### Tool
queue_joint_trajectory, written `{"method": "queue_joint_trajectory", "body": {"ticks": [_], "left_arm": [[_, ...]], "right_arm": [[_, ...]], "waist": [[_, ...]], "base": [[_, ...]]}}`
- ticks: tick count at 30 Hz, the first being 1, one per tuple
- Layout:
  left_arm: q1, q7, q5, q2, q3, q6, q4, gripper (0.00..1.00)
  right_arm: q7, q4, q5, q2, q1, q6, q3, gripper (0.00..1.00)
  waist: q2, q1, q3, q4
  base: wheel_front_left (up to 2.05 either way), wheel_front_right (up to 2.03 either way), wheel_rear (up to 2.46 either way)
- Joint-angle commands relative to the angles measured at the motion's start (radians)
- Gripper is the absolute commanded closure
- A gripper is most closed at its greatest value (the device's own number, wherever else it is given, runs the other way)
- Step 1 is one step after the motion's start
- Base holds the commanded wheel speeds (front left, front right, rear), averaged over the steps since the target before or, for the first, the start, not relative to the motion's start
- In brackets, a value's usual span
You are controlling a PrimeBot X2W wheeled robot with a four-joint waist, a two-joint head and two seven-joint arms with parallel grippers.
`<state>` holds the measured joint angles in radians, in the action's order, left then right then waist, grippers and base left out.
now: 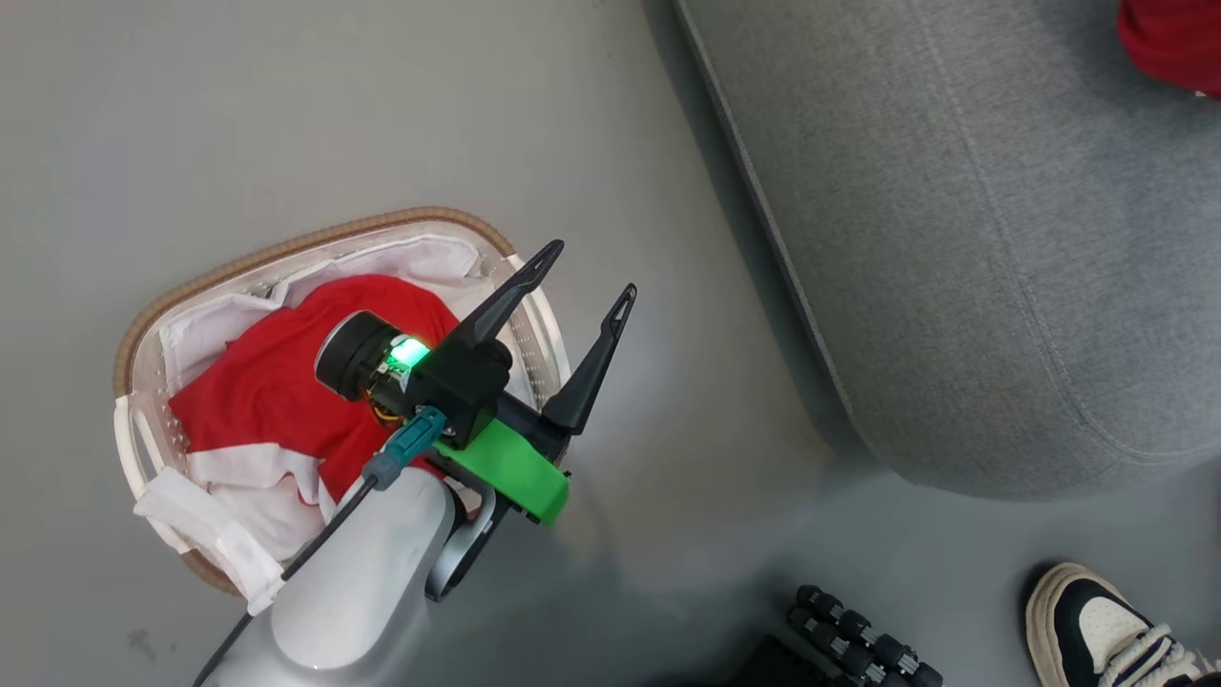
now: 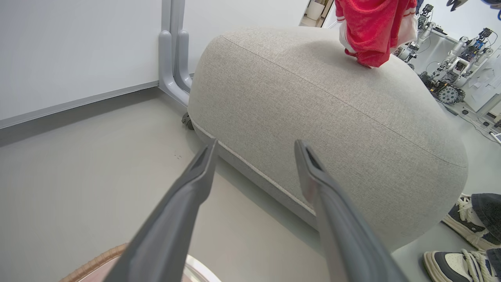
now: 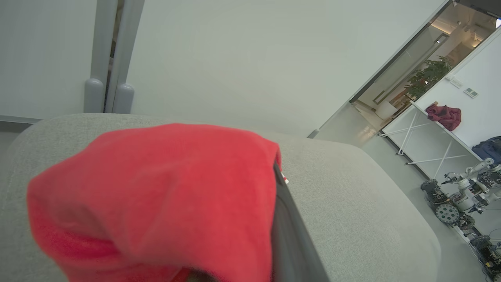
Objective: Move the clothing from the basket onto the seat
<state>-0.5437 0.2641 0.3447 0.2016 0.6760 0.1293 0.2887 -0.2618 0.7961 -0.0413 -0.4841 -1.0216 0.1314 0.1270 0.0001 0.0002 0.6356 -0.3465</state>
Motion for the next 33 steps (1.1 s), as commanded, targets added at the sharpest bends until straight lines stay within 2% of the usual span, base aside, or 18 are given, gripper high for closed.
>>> {"method": "queue_joint_trajectory", "body": {"ticks": [1, 5, 6, 7, 8, 14, 20, 29, 33], "left_arm": [[-0.018, 0.001, -0.012, 0.007, -0.007, 0.003, -0.005, 0.00], [-0.014, 0.001, -0.012, 0.005, -0.010, 0.003, -0.002, 0.00], [-0.015, 0.001, -0.010, 0.004, -0.014, 0.003, -0.001, 0.00], [-0.016, 0.001, -0.009, 0.002, -0.017, 0.003, 0.000, 0.00], [-0.016, 0.001, -0.008, 0.000, -0.020, 0.003, 0.001, 0.00], [0.014, 0.001, 0.005, -0.012, -0.042, 0.003, 0.015, 0.00], [0.065, 0.001, 0.007, -0.034, -0.077, 0.003, 0.023, 0.00], [0.171, 0.001, -0.002, -0.071, -0.169, 0.003, 0.032, 0.00], [0.217, 0.001, -0.019, -0.080, -0.196, 0.003, 0.038, 0.00]], "right_arm": [[-0.005, 0.010, 0.011, -0.008, 0.000, -0.001, 0.024, 1.00], [-0.005, 0.018, 0.019, 0.018, 0.028, -0.001, 0.096, 1.00], [-0.005, 0.011, 0.030, 0.027, 0.047, -0.001, 0.101, 0.80], [-0.005, 0.001, 0.035, 0.033, 0.062, -0.001, 0.103, 0.24], [-0.005, -0.012, 0.031, 0.047, 0.081, -0.001, 0.112, 0.00], [-0.005, -0.073, 0.000, 0.117, 0.215, -0.001, 0.158, 0.00], [-0.005, -0.138, -0.019, 0.146, 0.376, -0.001, 0.187, 0.00], [-0.005, -0.240, -0.046, 0.185, 0.582, -0.001, 0.134, 0.00], [-0.005, -0.271, -0.071, 0.224, 0.635, -0.001, 0.111, 0.00]], "waist": [[-0.0001, -0.0002, 0.067, 0.062], [-0.0001, -0.0002, 0.072, 0.073], [-0.0001, -0.0002, 0.072, 0.075], [-0.0001, -0.0002, 0.070, 0.076], [-0.0001, -0.0002, 0.066, 0.076], [-0.0001, -0.0002, 0.015, 0.077], [-0.0001, -0.0002, -0.081, 0.097], [-0.0001, -0.0002, -0.236, 0.157], [-0.0001, -0.0002, -0.292, 0.186]], "base": [[0.00, 0.00, 0.00], [0.00, 0.00, 0.00], [0.00, 0.00, 0.00], [0.00, 0.00, 0.00], [0.00, 0.00, 0.00], [0.00, 0.00, 0.00], [0.00, 0.00, 0.00], [0.00, 0.00, 0.00], [0.00, 0.00, 0.00]]}}
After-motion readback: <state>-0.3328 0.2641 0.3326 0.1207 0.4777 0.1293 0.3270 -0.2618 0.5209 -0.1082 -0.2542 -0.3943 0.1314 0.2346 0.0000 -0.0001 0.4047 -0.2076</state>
